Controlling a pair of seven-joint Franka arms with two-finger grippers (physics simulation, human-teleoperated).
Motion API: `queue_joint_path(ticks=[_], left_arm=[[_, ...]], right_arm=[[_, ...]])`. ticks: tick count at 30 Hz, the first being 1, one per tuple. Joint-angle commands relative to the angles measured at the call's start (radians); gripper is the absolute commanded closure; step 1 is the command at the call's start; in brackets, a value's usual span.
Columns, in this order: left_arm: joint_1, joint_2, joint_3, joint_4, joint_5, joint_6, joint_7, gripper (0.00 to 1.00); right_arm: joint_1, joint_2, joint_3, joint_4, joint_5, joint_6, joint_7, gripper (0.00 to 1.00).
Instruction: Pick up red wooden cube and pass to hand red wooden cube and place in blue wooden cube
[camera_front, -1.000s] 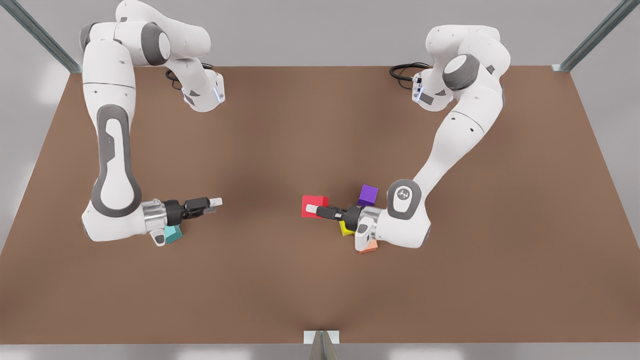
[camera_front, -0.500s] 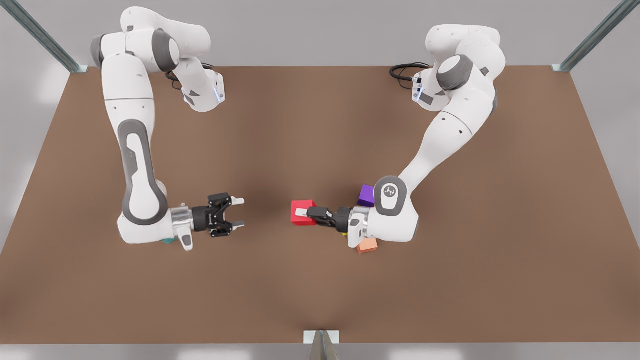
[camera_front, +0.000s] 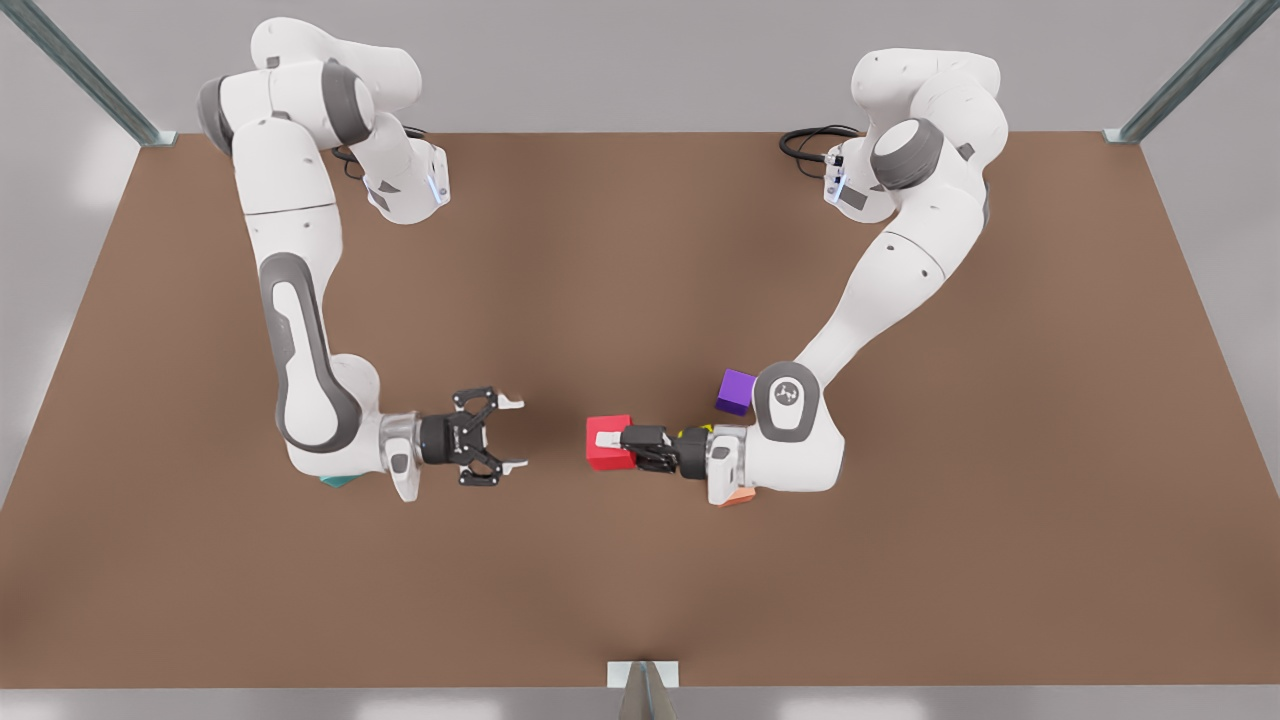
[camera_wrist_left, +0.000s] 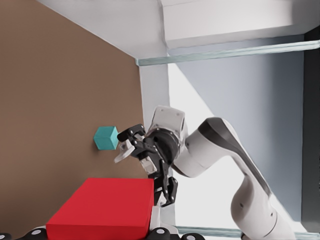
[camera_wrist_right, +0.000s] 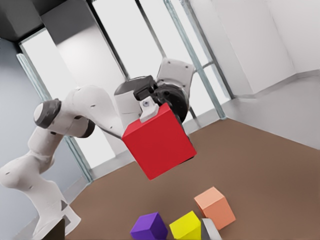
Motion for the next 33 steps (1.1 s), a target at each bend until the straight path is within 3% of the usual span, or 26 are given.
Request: queue_joint_path(ticks=[1,13,33], left_arm=[[0.002,-0.002,-0.002,0.000,-0.027,-0.005,0.137,0.39],[0.002,0.000,-0.002,0.000,-0.029,-0.004,0.138,0.39],[0.000,0.018,-0.002,0.000,-0.112,-0.008,0.137,0.39]], right_arm=[[0.008,0.014,0.004,0.018,0.060,0.024,-0.515,0.00],[0.011,0.108,0.093,0.122,0.117,0.033,-0.502,0.00],[0.023,0.148,0.120,0.188,0.131,0.067,-0.459,0.00]])
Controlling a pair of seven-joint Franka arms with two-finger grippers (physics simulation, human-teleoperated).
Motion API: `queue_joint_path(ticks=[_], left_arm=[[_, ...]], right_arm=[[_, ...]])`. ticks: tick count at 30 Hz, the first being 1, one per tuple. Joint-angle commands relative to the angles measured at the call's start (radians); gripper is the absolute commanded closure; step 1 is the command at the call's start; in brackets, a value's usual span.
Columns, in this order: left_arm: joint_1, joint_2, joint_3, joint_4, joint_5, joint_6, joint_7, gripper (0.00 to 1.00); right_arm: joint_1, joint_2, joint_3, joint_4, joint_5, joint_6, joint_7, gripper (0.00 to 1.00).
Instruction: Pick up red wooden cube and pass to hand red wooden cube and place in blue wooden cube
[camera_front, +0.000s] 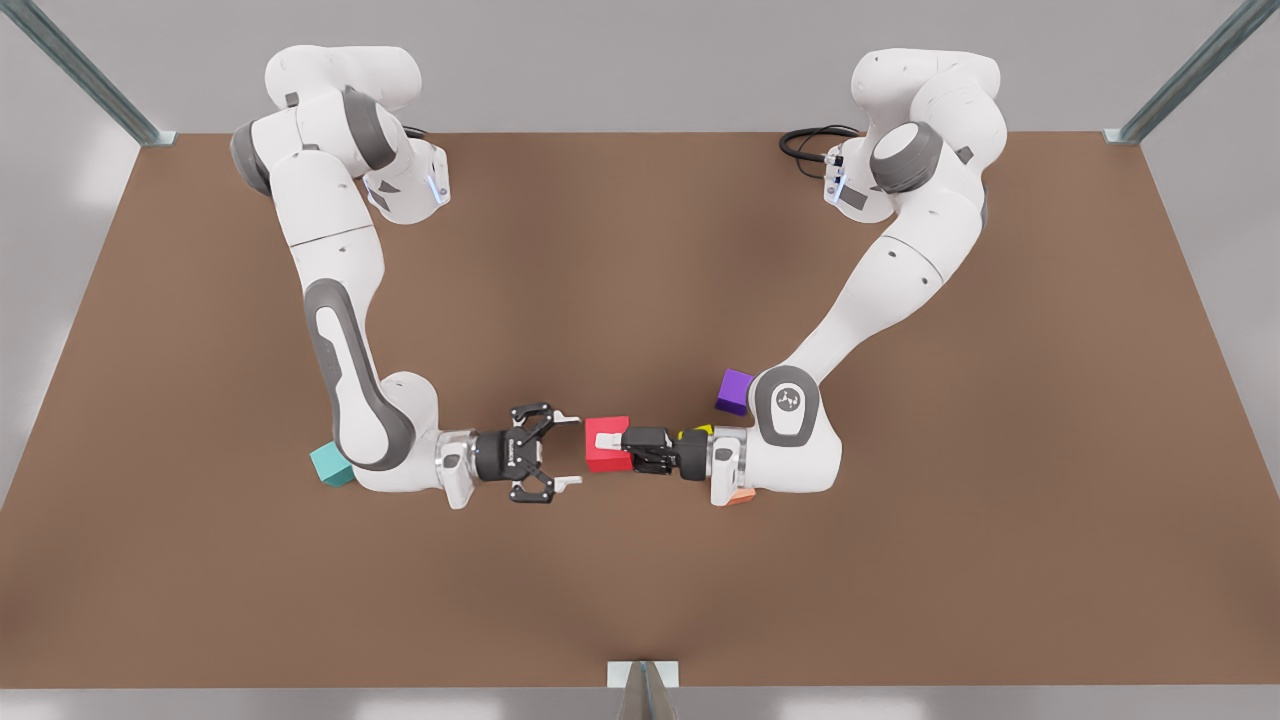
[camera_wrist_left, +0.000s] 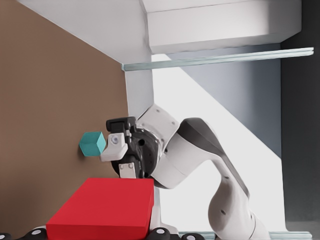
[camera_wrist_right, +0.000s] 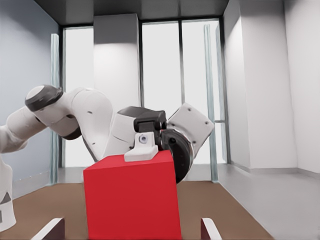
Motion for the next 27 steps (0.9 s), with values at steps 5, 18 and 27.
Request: queue_joint_path(ticks=[5,18,27], left_arm=[[0.001,-0.001,-0.001,0.000,-0.012,-0.007,0.051,0.39],[-0.001,0.002,-0.001,0.000,-0.010,-0.005,0.051,0.39],[-0.017,0.018,-0.001,0.030,-0.010,-0.002,0.051,0.39]], right_arm=[[-0.003,-0.010,0.000,-0.010,-0.004,-0.016,-0.058,0.00],[0.002,-0.001,0.036,0.000,0.021,-0.004,-0.022,0.00],[0.007,0.030,0.066,0.037,0.028,0.045,-0.007,0.00]])
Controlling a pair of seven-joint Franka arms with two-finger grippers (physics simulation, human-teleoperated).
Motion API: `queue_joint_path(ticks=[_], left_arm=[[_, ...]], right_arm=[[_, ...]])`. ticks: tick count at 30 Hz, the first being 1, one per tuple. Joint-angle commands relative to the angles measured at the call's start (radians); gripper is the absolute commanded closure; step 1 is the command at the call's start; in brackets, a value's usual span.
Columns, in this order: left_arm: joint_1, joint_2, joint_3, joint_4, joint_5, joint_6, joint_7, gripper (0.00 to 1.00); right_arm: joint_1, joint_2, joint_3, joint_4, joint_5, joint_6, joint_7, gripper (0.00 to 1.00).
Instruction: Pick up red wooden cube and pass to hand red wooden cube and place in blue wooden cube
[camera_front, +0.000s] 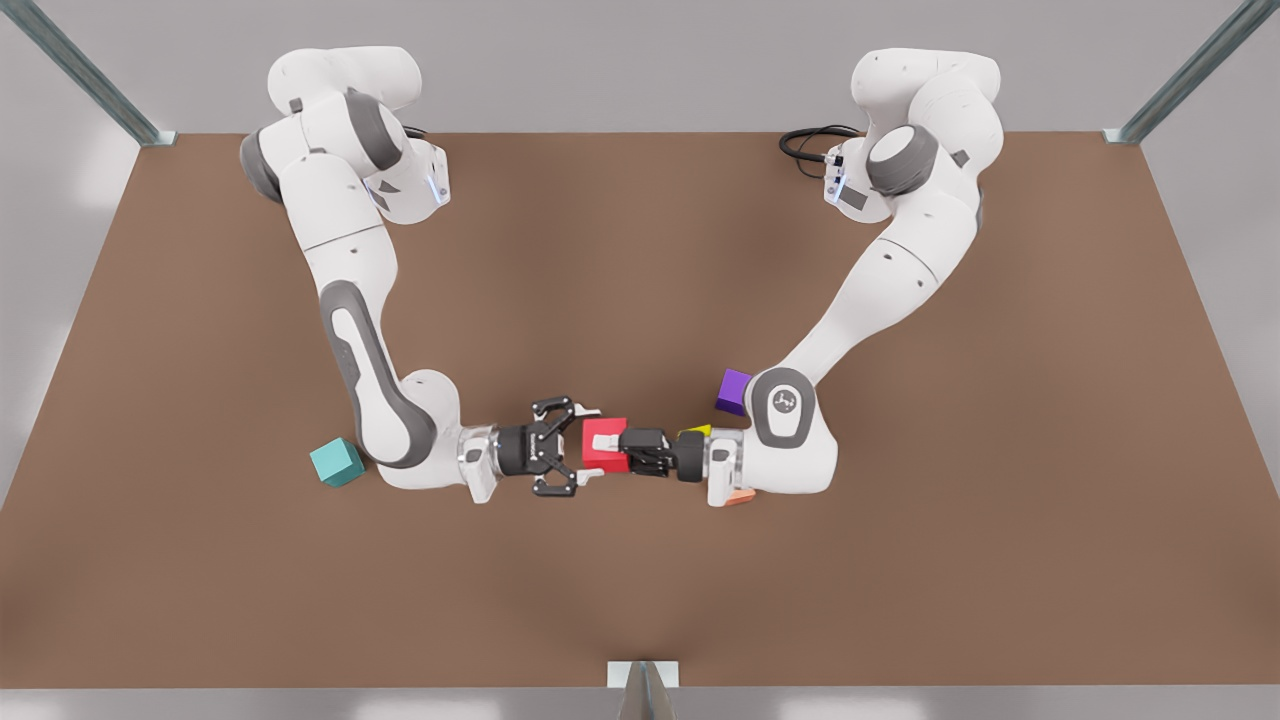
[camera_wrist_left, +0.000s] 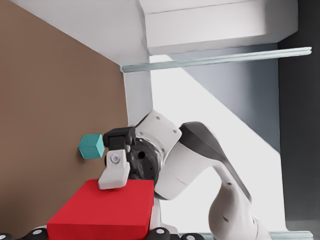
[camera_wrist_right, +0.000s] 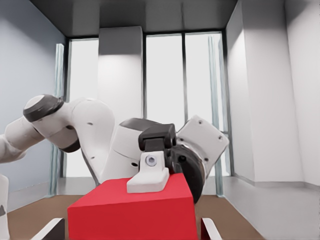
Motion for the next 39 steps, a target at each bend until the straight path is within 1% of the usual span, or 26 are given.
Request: queue_joint_path(ticks=[1,5,6,9,10,11,12,13,14,16,17,26,28,30,31,32,33,34,35,36,37,38,39], left_arm=[[-0.001,-0.001,-0.001,0.002,-0.011,-0.006,0.039,0.39],[-0.020,0.013,-0.001,0.025,-0.011,-0.004,0.038,0.39],[-0.020,0.013,-0.001,0.025,-0.011,-0.004,0.038,0.39],[-0.020,0.013,-0.001,0.025,-0.011,-0.004,0.036,0.39],[-0.020,0.013,-0.001,0.025,-0.011,-0.004,0.036,0.39],[-0.020,0.013,-0.001,0.025,-0.011,-0.004,0.036,0.39],[-0.020,0.013,-0.001,0.025,-0.011,-0.004,0.036,0.39],[-0.020,0.013,0.001,0.025,-0.011,-0.004,0.036,0.39],[-0.020,0.013,0.001,0.025,-0.011,-0.004,0.038,0.34],[-0.020,0.014,-0.001,0.025,-0.011,-0.004,0.038,0.34],[-0.020,0.014,-0.001,0.025,-0.011,-0.004,0.036,0.00],[-0.006,0.010,0.001,0.022,-0.012,-0.012,0.032,0.00],[0.046,0.005,-0.001,0.016,-0.009,-0.058,0.030,0.00],[0.135,0.005,0.001,0.011,-0.001,-0.194,0.033,0.00],[0.177,0.005,0.002,0.002,0.017,-0.227,0.032,0.00],[0.212,0.003,0.004,-0.021,0.087,-0.256,0.033,0.00],[0.267,-0.004,0.011,-0.022,0.262,-0.344,-0.018,0.00],[0.316,-0.070,0.012,-0.005,0.616,-0.632,-0.224,0.00],[0.325,-0.184,0.011,0.022,1.047,-0.924,-0.345,0.00],[0.330,-0.262,0.013,0.024,1.207,-1.105,-0.489,0.00],[0.368,-0.343,0.015,0.025,1.365,-1.164,-0.550,0.00],[0.404,-0.363,0.012,0.027,1.421,-1.156,-0.582,0.00],[0.457,-0.363,0.011,0.033,1.421,-1.113,-0.608,0.00]], right_arm=[[0.000,0.003,0.005,0.006,0.001,0.024,0.015,0.00],[0.000,0.011,0.015,0.015,0.001,0.034,0.015,0.00],[0.000,0.011,0.015,0.017,0.001,0.034,0.015,0.03],[0.000,0.012,0.018,0.023,0.001,0.037,0.021,0.04],[0.000,0.012,0.020,0.023,0.001,0.038,0.021,0.06],[0.000,0.012,0.020,0.023,0.001,0.038,0.021,0.21],[0.000,0.015,0.020,0.026,0.001,0.038,0.021,0.30],[0.000,0.017,0.020,0.029,0.001,0.038,0.021,0.30],[0.000,0.017,0.020,0.029,0.001,0.038,0.021,0.30],[0.000,0.017,0.020,0.027,-0.001,0.038,0.021,0.30],[0.000,0.017,0.020,0.027,-0.001,0.037,0.021,0.29],[-0.008,0.017,0.017,0.023,-0.008,0.029,0.020,0.29],[-0.020,0.015,0.015,0.018,-0.018,0.024,0.014,0.29],[-0.058,0.009,0.014,0.017,-0.059,0.009,0.020,0.29],[-0.081,0.006,0.009,0.014,-0.103,-0.014,0.021,0.29],[-0.133,-0.032,0.008,0.012,-0.280,-0.019,0.053,0.28],[-0.187,-0.075,0.008,0.015,-0.491,-0.019,0.131,0.28],[-0.225,-0.106,0.008,0.017,-0.649,-0.029,0.218,0.28],[-0.248,-0.134,0.006,0.012,-0.804,-0.071,0.319,0.28],[-0.278,-0.170,0.003,0.014,-1.007,-0.118,0.415,0.28],[-0.305,-0.233,-0.012,-0.006,-1.202,-0.179,0.543,0.28],[-0.311,-0.281,-0.031,-0.032,-1.369,-0.195,0.682,0.28],[-0.316,-0.334,-0.064,-0.058,-1.467,-0.195,0.863,0.28]])
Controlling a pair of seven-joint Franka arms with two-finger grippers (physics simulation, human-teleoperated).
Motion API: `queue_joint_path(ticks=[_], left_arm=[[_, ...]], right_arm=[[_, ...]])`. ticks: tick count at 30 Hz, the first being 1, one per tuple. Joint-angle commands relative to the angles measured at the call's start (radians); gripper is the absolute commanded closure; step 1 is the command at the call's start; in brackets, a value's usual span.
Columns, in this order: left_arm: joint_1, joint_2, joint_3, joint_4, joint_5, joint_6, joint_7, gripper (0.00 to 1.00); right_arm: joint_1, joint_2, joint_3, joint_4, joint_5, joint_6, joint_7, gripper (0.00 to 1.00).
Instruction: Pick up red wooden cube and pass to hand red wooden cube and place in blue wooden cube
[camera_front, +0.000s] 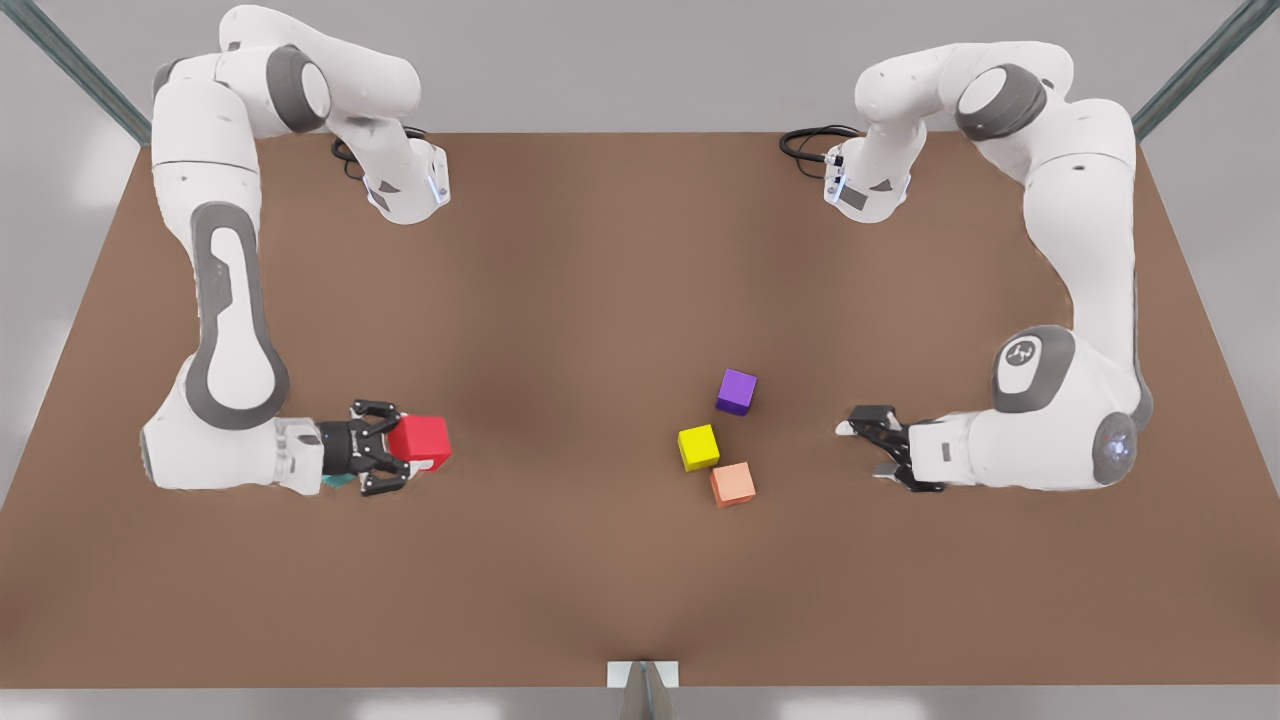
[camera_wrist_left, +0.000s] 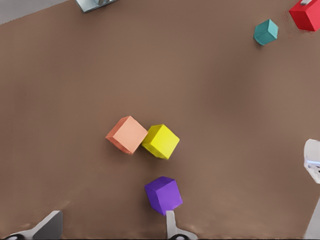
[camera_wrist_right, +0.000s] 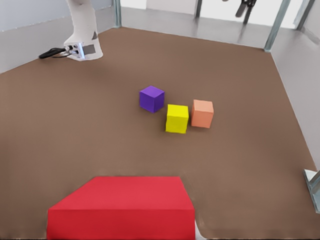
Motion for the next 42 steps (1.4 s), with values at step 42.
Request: queue_joint_path(ticks=[42], left_arm=[[-0.365,-0.429,0.713,-0.365,-0.131,-0.268,-0.238,0.00]], right_arm=[[-0.041,-0.071,-0.022,-0.463,-0.720,0.677,1.500,0.00]])
